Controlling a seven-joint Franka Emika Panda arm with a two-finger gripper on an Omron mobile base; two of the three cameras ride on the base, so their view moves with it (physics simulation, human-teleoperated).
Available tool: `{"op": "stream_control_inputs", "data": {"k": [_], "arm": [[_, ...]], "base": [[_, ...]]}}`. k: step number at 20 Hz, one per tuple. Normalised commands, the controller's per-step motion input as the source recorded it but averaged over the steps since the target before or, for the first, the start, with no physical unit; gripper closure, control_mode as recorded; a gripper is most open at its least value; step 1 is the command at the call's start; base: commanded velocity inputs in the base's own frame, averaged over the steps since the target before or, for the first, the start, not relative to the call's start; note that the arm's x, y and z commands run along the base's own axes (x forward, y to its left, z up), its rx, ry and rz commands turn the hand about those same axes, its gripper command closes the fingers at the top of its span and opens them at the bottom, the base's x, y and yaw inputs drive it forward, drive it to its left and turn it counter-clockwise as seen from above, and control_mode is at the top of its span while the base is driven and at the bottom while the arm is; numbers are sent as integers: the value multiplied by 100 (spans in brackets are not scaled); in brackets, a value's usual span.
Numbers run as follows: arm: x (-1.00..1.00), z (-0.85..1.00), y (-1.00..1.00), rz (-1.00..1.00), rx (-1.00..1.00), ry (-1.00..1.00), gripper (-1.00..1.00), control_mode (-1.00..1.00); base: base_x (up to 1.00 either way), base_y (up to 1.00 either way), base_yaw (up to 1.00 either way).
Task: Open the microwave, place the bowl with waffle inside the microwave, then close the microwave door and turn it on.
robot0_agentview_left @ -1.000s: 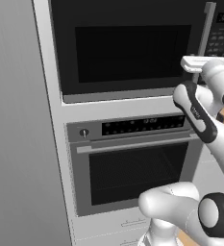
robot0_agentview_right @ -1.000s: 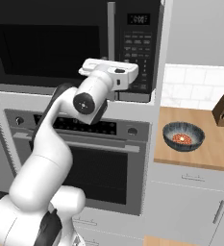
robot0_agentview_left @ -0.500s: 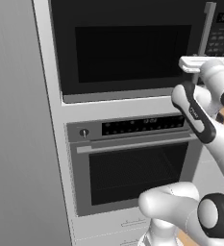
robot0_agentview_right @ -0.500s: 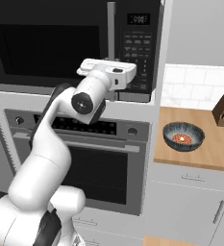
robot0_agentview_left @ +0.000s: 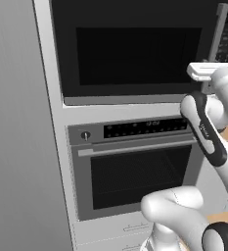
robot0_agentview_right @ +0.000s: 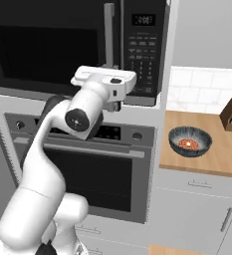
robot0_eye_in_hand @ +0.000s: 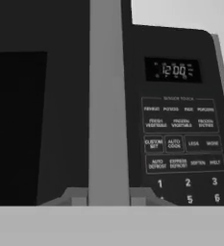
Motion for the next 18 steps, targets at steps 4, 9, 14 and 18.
{"op": "stream_control_inputs", "data": {"k": [4, 9, 14, 18], "arm": [[-100, 0, 0, 8, 0, 0, 100, -100], [-100, 1, 0, 6, 0, 0, 100, -100], [-93, 0, 1, 3, 0, 0, 100, -100], [-81, 0, 14, 0, -2, 0, 100, -100]], "base": [[0, 0, 0], [0, 0, 0], [0, 0, 0], [0, 0, 0]]}}
